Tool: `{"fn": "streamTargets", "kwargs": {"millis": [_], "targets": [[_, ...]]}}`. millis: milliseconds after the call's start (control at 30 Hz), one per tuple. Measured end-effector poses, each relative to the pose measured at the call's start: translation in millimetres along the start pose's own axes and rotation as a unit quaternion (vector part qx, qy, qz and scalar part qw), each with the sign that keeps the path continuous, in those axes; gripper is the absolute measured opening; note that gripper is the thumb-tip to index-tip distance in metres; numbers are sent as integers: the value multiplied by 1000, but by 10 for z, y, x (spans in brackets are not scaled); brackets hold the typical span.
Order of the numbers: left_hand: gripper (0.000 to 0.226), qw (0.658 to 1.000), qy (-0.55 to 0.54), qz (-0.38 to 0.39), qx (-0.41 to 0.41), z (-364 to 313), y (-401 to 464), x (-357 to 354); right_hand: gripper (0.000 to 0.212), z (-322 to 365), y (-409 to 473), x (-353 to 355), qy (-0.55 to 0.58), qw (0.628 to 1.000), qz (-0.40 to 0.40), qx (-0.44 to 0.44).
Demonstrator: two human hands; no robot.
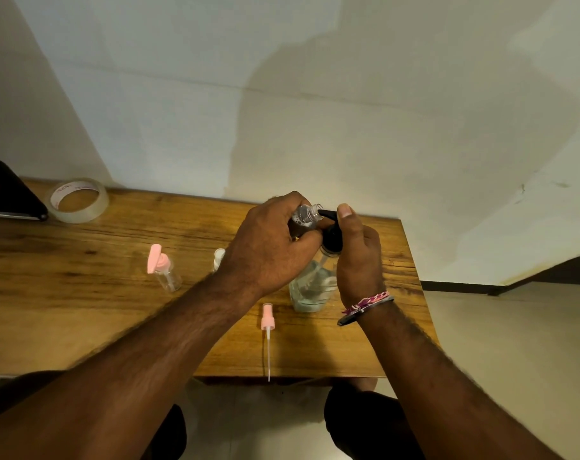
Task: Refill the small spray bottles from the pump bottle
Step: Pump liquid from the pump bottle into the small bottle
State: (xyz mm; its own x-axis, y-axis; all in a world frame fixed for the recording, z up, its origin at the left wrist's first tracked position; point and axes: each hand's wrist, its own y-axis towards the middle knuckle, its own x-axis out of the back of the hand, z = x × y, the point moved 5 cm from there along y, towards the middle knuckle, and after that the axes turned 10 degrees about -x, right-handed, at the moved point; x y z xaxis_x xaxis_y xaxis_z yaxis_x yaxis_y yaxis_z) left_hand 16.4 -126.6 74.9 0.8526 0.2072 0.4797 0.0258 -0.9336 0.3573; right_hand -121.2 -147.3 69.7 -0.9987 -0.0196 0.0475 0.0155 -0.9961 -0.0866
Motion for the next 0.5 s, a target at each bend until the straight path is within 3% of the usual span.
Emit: {"fn": "streamTargets", "kwargs": {"millis": [500], "targets": [[14,1000,9,8,6,-19,4,-4,46,2,-5,-8,12,1000,11,2]]}}
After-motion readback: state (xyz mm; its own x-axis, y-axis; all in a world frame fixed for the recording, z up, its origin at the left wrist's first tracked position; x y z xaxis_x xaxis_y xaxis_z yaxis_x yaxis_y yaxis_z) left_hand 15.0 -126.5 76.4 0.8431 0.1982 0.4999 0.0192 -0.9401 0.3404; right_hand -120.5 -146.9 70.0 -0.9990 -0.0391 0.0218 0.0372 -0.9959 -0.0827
